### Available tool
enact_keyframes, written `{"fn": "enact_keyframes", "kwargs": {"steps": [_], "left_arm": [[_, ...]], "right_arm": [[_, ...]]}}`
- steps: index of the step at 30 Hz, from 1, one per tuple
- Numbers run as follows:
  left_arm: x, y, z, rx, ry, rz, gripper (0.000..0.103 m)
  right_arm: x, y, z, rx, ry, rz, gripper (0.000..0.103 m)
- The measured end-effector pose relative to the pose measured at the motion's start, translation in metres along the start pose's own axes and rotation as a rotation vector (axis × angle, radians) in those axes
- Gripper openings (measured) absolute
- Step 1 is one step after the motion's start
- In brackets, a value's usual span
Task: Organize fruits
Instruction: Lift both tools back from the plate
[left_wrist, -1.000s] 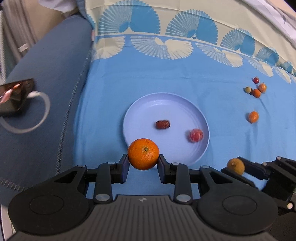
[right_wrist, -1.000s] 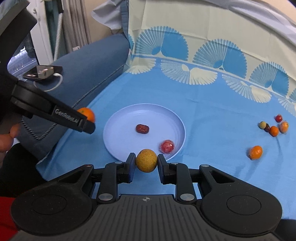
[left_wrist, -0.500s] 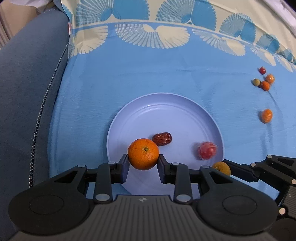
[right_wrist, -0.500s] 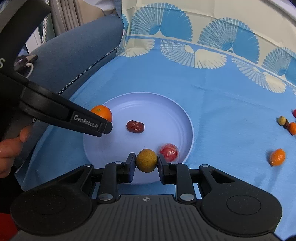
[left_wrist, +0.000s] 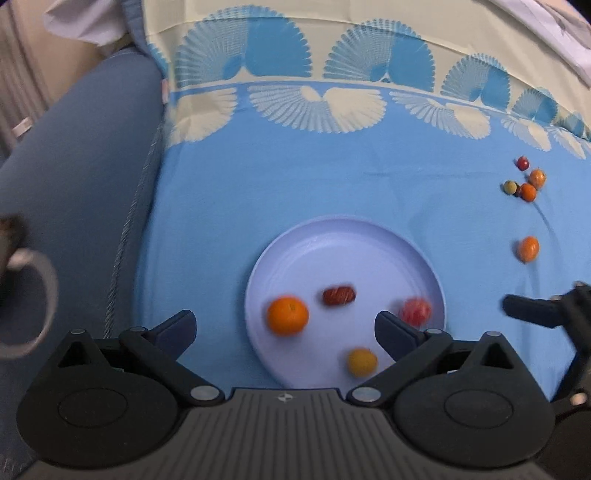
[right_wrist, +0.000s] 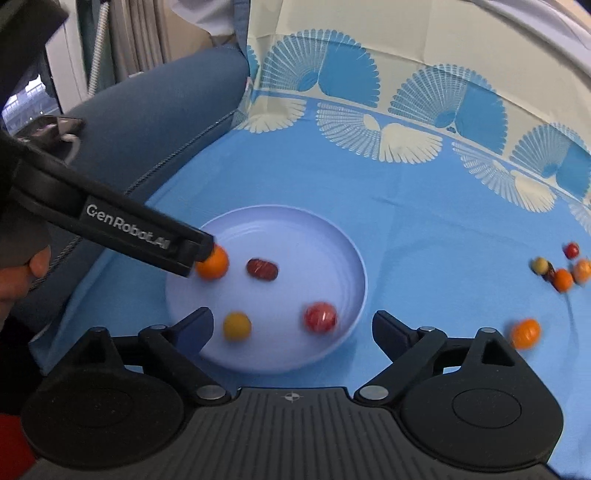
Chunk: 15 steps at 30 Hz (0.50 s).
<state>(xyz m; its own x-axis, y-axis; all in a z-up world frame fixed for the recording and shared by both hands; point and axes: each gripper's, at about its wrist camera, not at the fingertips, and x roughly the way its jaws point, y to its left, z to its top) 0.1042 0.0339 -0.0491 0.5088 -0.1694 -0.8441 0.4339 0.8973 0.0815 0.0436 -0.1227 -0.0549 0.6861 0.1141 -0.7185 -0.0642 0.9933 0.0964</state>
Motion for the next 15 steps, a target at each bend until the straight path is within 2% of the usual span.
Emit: {"fn": "enact_keyframes", "kwargs": {"steps": [3, 7, 10, 15], "left_arm": [[-0.017, 0.005, -0.018, -0.044, 0.046, 0.045, 0.103], [-0.039, 0.003, -0.043, -0.079, 0.088, 0.061, 0.103], [-0.056, -0.004, -0.057, -0.068, 0.085, 0.088, 0.103], [-0.087, -0.019, -0.069, -0.021, 0.028, 0.091, 0.103]], "right_arm": [[-0.027, 0.005, -0.013, -0.007, 0.003, 0.015, 0.1], [-0.061, 0.013, -0.031, -0.001, -0.033, 0.017, 0.102], [-0.085, 0.02, -0.038, -0.025, -0.097, -0.011, 0.102], [-0.111, 0.017, -0.041, 0.001, -0.173, -0.034, 0.102]]}}
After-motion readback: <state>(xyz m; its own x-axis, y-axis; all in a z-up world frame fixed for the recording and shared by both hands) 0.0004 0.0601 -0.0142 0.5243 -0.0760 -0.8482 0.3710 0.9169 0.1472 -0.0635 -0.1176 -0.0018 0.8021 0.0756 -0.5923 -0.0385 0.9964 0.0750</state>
